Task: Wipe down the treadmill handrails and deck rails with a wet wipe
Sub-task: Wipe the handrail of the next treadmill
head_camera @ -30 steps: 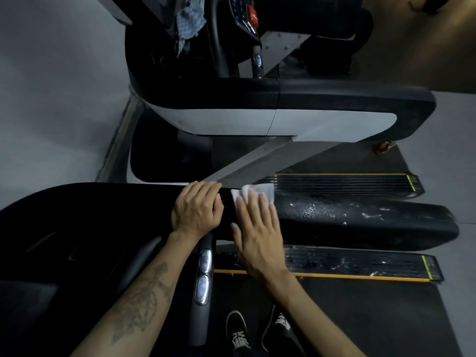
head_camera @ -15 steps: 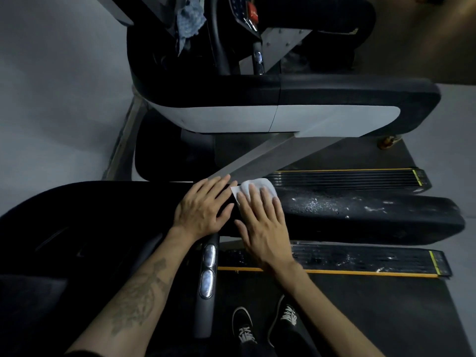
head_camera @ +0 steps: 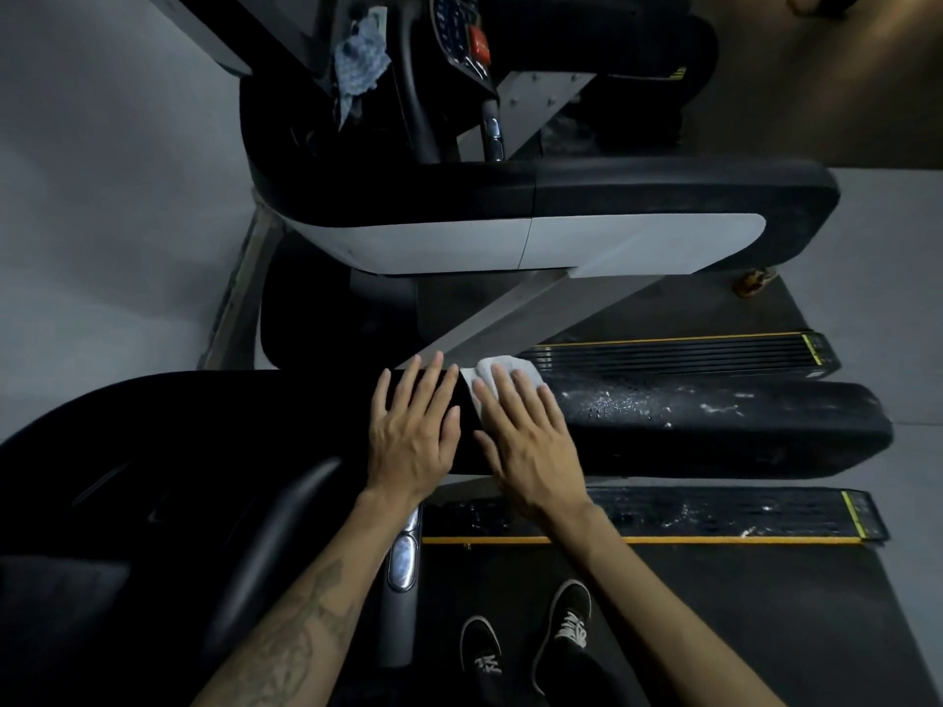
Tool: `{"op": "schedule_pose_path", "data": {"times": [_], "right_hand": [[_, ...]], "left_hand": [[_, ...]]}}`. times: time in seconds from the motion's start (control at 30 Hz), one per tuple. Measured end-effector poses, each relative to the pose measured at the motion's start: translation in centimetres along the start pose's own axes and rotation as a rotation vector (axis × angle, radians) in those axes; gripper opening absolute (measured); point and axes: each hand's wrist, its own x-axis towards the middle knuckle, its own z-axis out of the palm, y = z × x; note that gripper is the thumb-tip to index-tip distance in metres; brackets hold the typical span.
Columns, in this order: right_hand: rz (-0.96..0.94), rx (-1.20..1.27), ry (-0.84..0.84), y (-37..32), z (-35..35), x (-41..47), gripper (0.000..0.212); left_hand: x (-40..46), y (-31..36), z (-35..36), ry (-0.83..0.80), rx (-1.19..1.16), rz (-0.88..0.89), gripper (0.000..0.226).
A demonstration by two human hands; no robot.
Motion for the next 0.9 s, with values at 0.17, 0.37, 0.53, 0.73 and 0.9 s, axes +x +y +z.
{"op": "schedule_pose_path", "data": {"times": [0.17,0.37,0.53,0.73,0.9], "right_hand": [[0.263,0.106,0.084,-0.2,0.5,-2.5,0.068],[0.072,0.048,0.047,-1.2,0.4,-1.2,0.067],[0.172,0.005,0.045,1.1,0.5,-1.9,0.065],[0.150,0.038,0.077,-1.1,1.2,-2.4,0.069],[0.071,0.051,0.011,1.7,-0.4,-0.3,0.064]], "left_hand": [[-0.1,0.5,-0.4,-0.032,0.003,-0.029,0.053],[2.1,1.2,-1.0,-0.051,-0.036,-0.066,0.051],[2.6,2.3,-0.5,-0.062,-0.042,-0.085,0.053],[2.7,2.6,-0.4,-0.085,-0.001,-0.117,0.056],[2.8,2.9,-0.6,-0.108,0.029,-0.127,0.057]]}}
